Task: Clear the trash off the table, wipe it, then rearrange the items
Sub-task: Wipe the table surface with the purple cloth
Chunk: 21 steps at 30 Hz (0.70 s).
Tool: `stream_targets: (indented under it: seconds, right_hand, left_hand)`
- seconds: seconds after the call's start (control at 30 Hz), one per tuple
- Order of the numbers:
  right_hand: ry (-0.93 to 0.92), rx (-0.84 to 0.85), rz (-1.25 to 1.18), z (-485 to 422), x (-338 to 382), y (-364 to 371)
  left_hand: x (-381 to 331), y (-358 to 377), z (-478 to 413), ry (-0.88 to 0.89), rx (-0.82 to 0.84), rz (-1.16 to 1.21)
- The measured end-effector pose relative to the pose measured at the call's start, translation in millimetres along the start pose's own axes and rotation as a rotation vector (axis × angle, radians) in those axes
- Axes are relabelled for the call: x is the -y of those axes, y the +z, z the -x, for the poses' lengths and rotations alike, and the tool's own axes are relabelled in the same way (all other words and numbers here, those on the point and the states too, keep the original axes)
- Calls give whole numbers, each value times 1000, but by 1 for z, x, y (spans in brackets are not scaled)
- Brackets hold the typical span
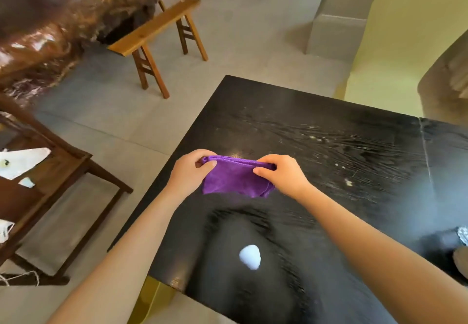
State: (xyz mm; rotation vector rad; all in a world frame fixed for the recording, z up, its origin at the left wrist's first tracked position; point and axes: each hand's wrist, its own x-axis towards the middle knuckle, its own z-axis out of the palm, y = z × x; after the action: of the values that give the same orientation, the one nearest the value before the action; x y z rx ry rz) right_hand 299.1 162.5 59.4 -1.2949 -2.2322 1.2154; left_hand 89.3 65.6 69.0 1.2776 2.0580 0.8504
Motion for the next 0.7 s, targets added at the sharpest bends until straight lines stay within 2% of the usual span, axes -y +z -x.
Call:
stream_targets:
  seconds: [0.3,0.47,0.53,0.63,0.7]
  right_hand:
    - [128,10,-57,-124,-5,53]
    - [241,-177,-107,-197,-24,64]
    - [279,-247,-86,-227,-33,66]
    - [310,-276,62,-263,-49,71]
    - [288,-306,348,-274,-60,78]
  left_hand:
    - [62,-19,-133,-30,40,45]
    - [83,5,-225,-14,43,59]
    - [89,21,-261,-59,41,89]
    - [98,42,-296,-152,29,213]
    - [106,50,-298,-186,-24,218]
